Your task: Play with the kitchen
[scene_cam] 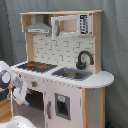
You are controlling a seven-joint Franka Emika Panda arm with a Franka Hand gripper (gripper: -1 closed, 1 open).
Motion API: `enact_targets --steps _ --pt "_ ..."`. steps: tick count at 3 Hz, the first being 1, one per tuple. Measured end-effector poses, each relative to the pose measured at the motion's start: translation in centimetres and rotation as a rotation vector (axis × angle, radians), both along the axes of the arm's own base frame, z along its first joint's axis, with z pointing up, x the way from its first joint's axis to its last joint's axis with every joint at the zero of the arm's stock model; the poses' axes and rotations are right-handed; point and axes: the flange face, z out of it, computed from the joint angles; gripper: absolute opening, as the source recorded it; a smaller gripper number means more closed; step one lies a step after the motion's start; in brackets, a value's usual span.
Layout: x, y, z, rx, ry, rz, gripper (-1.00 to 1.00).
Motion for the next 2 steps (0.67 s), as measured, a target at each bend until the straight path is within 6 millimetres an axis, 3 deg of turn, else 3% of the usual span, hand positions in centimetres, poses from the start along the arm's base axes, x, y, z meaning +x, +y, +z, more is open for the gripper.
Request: enact_targets --steps 2 --pt "3.2 0.8 -1.4 0.07 0.07 0.054 1.0"
